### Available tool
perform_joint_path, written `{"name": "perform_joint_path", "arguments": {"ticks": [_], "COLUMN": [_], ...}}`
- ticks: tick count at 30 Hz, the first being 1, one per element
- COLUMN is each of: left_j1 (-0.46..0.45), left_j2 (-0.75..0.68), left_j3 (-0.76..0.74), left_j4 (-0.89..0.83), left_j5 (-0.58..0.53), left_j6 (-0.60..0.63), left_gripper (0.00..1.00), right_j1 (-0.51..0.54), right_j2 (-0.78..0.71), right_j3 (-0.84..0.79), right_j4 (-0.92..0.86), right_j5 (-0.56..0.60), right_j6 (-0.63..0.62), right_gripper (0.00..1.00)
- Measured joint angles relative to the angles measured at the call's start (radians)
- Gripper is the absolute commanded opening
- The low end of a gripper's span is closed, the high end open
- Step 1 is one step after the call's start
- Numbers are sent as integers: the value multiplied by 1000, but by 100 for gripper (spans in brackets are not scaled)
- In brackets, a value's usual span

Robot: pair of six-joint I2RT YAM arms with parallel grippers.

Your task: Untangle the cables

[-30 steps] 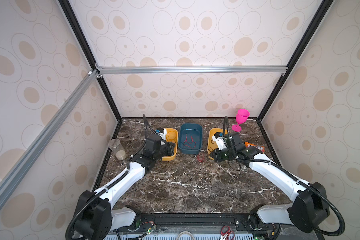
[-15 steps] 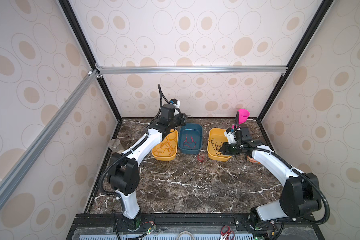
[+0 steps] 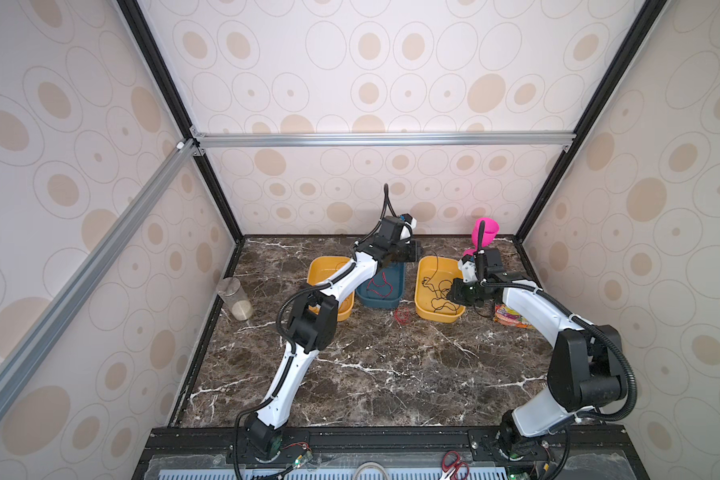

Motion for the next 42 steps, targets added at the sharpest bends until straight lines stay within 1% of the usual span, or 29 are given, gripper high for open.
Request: {"name": "perform_joint_path", "arguments": {"ticks": [4,7,11,12,14,15,19,21,24,28,32,37,39,42], "left_j1": [-34,-50,-60,-60,-59,-56,-50,-45,-39,-40,-51,-63,-68,-72], "left_j2": [67,80,79,79,77,76,52,6,-74,-134,-152,-150,-149,-149], "left_j3": [36,36,46,48,50,50,30,-29,-127,-183,-223,-283,-288,-288], "left_j4": [-37,-74,-112,-119,-134,-143,-158,-151,-126,-74,-40,-29,-27,-6], "left_j5": [17,18,4,-1,-13,-21,-36,-25,14,95,133,145,146,146], "left_j6": [-8,-5,11,17,28,35,63,79,84,84,86,79,76,63], "left_gripper": [0,23,47,51,56,57,57,57,57,58,58,55,51,38], "right_j1": [-12,-15,-16,-16,-16,-16,-16,-16,-16,-16,-16,-16,-16,-16], "right_j2": [5,16,40,50,74,86,105,105,105,105,105,105,105,105], "right_j3": [11,30,49,55,69,74,77,79,89,92,102,110,110,110], "right_j4": [-7,-9,-20,-27,-38,-42,-54,-58,-64,-68,-75,-75,-75,-73], "right_j5": [16,23,32,34,38,39,33,29,24,14,9,-1,-8,-21], "right_j6": [11,15,18,18,18,18,18,18,18,18,18,18,19,23], "right_gripper": [11,10,10,10,10,11,10,10,10,10,10,10,10,10]}}
